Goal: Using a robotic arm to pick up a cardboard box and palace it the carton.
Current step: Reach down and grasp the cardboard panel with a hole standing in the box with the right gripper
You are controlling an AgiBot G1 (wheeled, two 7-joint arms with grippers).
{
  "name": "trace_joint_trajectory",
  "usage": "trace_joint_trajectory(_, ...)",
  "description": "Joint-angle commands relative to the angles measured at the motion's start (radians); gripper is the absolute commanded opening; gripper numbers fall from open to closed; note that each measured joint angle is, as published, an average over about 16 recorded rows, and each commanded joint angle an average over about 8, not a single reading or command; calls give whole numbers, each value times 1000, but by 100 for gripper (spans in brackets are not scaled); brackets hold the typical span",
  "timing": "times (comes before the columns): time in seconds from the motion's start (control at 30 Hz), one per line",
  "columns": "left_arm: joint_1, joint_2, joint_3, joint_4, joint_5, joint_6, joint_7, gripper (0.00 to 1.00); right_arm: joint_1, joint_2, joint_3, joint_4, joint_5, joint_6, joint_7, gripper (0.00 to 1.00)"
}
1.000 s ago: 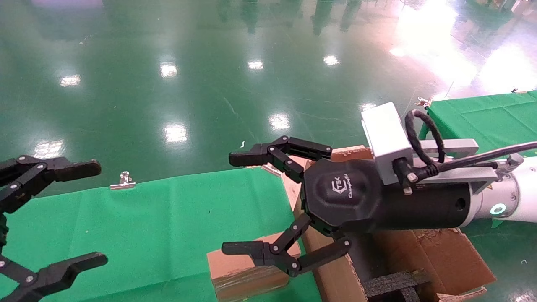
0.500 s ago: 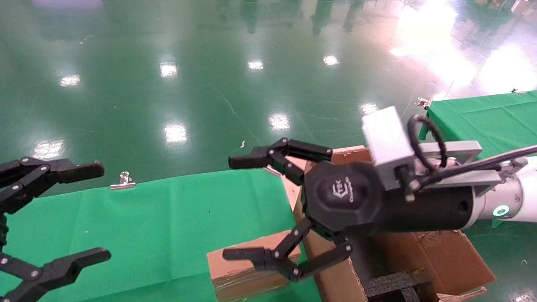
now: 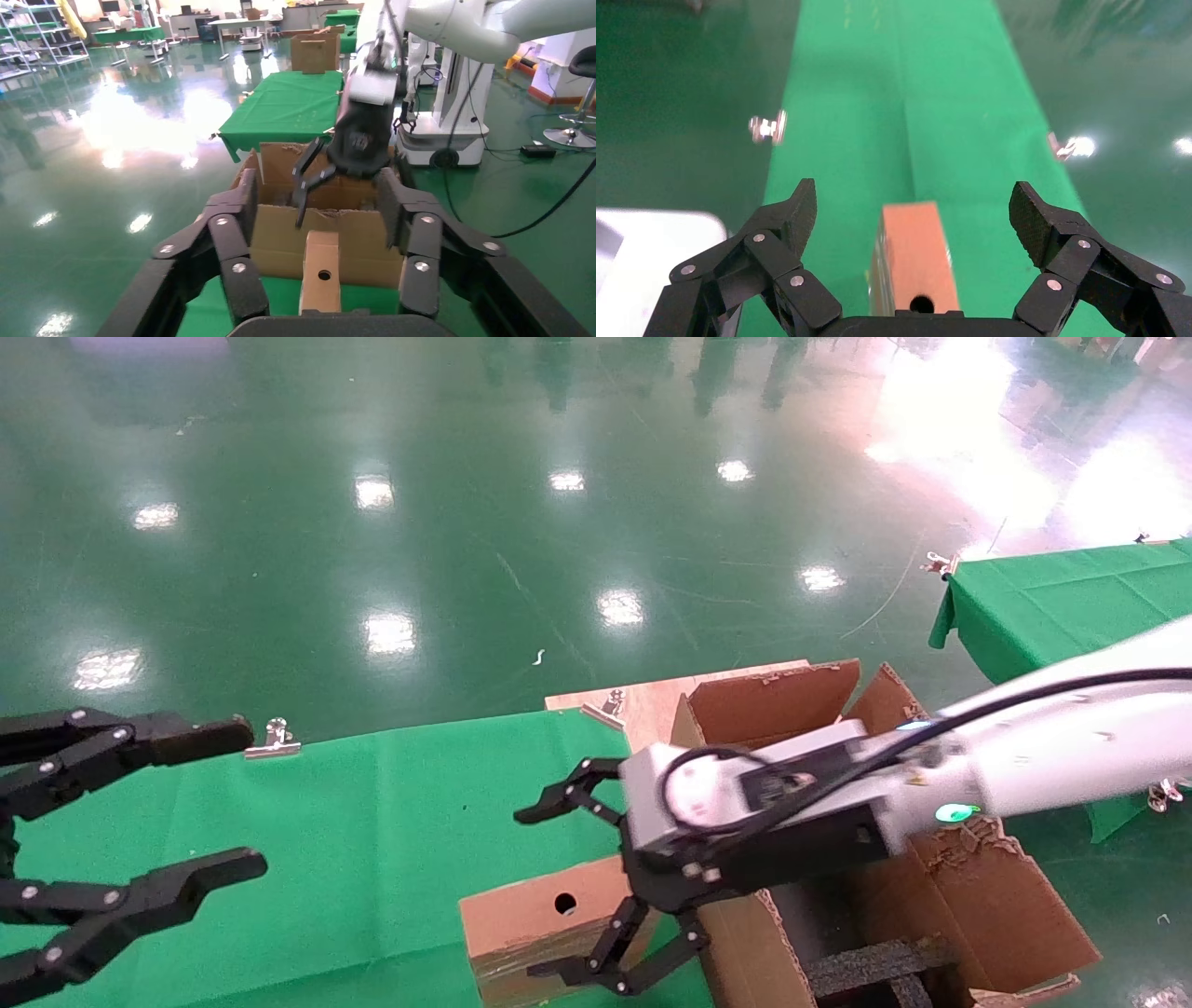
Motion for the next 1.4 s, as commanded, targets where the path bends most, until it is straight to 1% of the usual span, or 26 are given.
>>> trace_joint_trajectory(0.03, 0, 0, 0, 0, 0, 0, 0, 0, 28, -22, -33, -8, -64, -6, -1, 100)
trace_joint_trajectory(0.2, 0, 0, 0, 0, 0, 0, 0, 0, 91, -81, -101, -55, -166, -12, -9, 100)
trace_joint_trajectory(0.47, 0, 0, 0, 0, 0, 0, 0, 0, 184, -167, -211, -144, -297, -23, -42, 100)
trace_joint_trajectory(0.73, 0, 0, 0, 0, 0, 0, 0, 1, 269, -216, -342, -166, -403, -29, -88, 100)
trace_joint_trajectory(0.77, 0, 0, 0, 0, 0, 0, 0, 9, 277, -219, -354, -166, -409, -27, -93, 100)
trace_joint_trajectory(0.83, 0, 0, 0, 0, 0, 0, 0, 34, 289, -223, -376, -165, -419, -24, -103, 100)
trace_joint_trajectory(0.87, 0, 0, 0, 0, 0, 0, 0, 46, 293, -224, -383, -165, -422, -22, -107, 94)
trace_joint_trajectory(0.9, 0, 0, 0, 0, 0, 0, 0, 59, 298, -226, -391, -165, -425, -21, -111, 85)
trace_joint_trajectory(1.0, 0, 0, 0, 0, 0, 0, 0, 95, 306, -229, -405, -168, -429, -15, -116, 48)
trace_joint_trajectory(1.03, 0, 0, 0, 0, 0, 0, 0, 100, 308, -230, -408, -168, -431, -13, -118, 35)
trace_joint_trajectory(1.1, 0, 0, 0, 0, 0, 0, 0, 100, 311, -231, -412, -169, -432, -12, -119, 10)
trace_joint_trajectory(1.13, 0, 0, 0, 0, 0, 0, 0, 100, 313, -232, -413, -170, -433, -11, -119, 4)
trace_joint_trajectory(1.17, 0, 0, 0, 0, 0, 0, 0, 100, 313, -231, -413, -169, -432, -10, -119, 0)
trace_joint_trajectory(1.4, 0, 0, 0, 0, 0, 0, 0, 100, 309, -229, -408, -167, -427, -11, -119, 0)
